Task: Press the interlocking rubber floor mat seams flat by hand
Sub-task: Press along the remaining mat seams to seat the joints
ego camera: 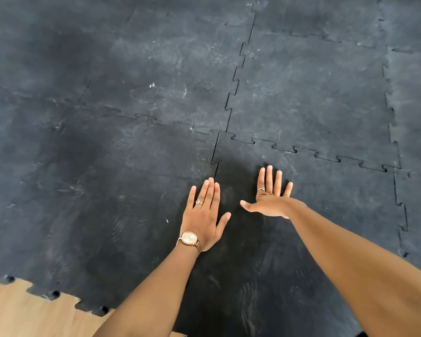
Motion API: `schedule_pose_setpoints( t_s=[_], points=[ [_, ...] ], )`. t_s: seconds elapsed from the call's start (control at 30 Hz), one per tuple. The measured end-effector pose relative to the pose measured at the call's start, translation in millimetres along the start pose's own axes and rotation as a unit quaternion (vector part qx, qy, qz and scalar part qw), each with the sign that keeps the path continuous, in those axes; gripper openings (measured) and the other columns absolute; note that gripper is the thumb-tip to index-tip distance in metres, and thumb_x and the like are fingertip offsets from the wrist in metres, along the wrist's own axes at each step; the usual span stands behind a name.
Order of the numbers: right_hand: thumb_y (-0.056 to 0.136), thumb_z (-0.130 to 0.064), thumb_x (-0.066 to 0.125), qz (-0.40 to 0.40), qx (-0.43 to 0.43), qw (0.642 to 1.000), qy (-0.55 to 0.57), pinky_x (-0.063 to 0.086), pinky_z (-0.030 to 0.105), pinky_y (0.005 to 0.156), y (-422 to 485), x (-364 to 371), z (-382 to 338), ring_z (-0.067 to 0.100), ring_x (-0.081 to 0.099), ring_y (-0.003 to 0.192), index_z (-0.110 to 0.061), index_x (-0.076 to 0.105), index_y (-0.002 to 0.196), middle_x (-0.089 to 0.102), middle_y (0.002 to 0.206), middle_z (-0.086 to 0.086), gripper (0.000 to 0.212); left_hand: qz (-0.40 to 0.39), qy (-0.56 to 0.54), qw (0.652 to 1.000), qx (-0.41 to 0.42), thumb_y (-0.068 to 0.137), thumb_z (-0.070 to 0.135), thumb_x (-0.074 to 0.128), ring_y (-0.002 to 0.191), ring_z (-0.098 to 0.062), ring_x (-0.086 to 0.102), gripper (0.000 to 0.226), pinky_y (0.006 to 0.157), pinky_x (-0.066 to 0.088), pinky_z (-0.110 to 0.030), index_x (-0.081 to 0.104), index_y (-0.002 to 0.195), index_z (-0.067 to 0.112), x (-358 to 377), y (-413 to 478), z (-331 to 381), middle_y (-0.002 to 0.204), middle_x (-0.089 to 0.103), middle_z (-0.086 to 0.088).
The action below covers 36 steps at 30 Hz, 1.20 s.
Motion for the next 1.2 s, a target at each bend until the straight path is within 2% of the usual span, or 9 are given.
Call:
schedule_pose_setpoints(
  t_s=[0.17, 0.33, 0.47, 0.6, 0.67, 1.03, 1.2],
  points=[
    [0.090, -0.067, 0.038, 0.033, -0.015, 0.999, 0.021, -0.016, 0.058, 0.114, -4, 2, 2, 0.028, -0.040, 0.137, -0.017, -0.034, 0.144, -0.045, 0.149, 0.002, 0.103, 0.036, -0.031, 0.998, -0.036, 0.100, 0.046, 0.023, 0.148, -0.028, 0.018, 0.069, 0.118, 0.014, -0.043, 0.027, 0.149, -0.002, 5, -29, 7, 0.157, 0.024, -0.020],
    [0.090, -0.063, 0.042, 0.087, -0.012, 0.995, 0.054, -0.020, 0.057, 0.112, -3, 2, -1, 0.026, -0.040, 0.138, -0.018, -0.031, 0.147, -0.042, 0.151, 0.000, 0.103, 0.026, -0.026, 0.999, -0.039, 0.098, 0.051, 0.025, 0.148, -0.028, 0.013, 0.075, 0.118, 0.012, -0.041, 0.022, 0.151, -0.001, 16, -81, 13, 0.159, 0.017, -0.018],
    [0.092, -0.058, 0.040, 0.233, -0.017, 0.967, 0.104, -0.019, 0.053, 0.113, -10, 15, -7, 0.023, -0.026, 0.146, -0.019, -0.014, 0.154, -0.022, 0.160, -0.001, 0.090, 0.023, -0.032, 0.998, -0.040, 0.097, 0.051, 0.027, 0.149, -0.027, 0.009, 0.075, 0.119, 0.011, -0.043, 0.019, 0.152, 0.000, 15, -78, 12, 0.160, 0.015, -0.017],
    [0.098, -0.052, 0.026, 0.377, 0.035, 0.923, 0.074, 0.002, 0.057, 0.119, -32, 45, -24, 0.028, 0.004, 0.150, -0.013, 0.013, 0.155, 0.010, 0.163, 0.005, 0.070, 0.016, -0.037, 0.998, -0.040, 0.097, 0.051, 0.029, 0.149, -0.025, 0.007, 0.075, 0.119, 0.013, -0.047, 0.017, 0.152, 0.000, 17, -80, 11, 0.160, 0.015, -0.016],
    [0.099, -0.051, 0.024, 0.381, 0.051, 0.922, 0.050, 0.005, 0.058, 0.118, -28, 47, -26, 0.029, 0.008, 0.150, -0.012, 0.015, 0.155, 0.014, 0.162, 0.006, 0.069, 0.016, -0.038, 0.998, -0.040, 0.097, 0.051, 0.031, 0.150, -0.025, 0.007, 0.075, 0.120, 0.013, -0.049, 0.017, 0.152, 0.001, 17, -78, 10, 0.160, 0.015, -0.016],
    [0.098, -0.051, 0.018, 0.385, 0.064, 0.920, 0.025, 0.005, 0.059, 0.118, -27, 47, -24, 0.031, 0.007, 0.150, -0.012, 0.014, 0.155, 0.013, 0.162, 0.007, 0.069, 0.000, -0.047, 0.998, -0.044, 0.096, 0.054, 0.029, 0.150, -0.024, 0.001, 0.077, 0.120, 0.010, -0.049, 0.012, 0.154, 0.005, 17, -80, 10, 0.162, 0.007, -0.014],
    [0.099, -0.052, 0.010, 0.340, 0.059, 0.938, 0.020, -0.003, 0.059, 0.117, -28, 46, -21, 0.027, -0.007, 0.150, -0.013, 0.000, 0.155, -0.003, 0.164, 0.005, 0.069, -0.008, -0.066, 0.996, -0.063, 0.098, 0.053, 0.027, 0.150, -0.023, 0.004, 0.073, 0.120, 0.012, -0.046, 0.015, 0.154, 0.007, 14, -89, 12, 0.162, 0.009, -0.012]
  ],
)
Point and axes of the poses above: each hand's wrist, its own y-axis towards the middle knuckle, its own x-axis out of the palm, z = x × y, the point moved 7 cm from there along y, towards the middle knuckle
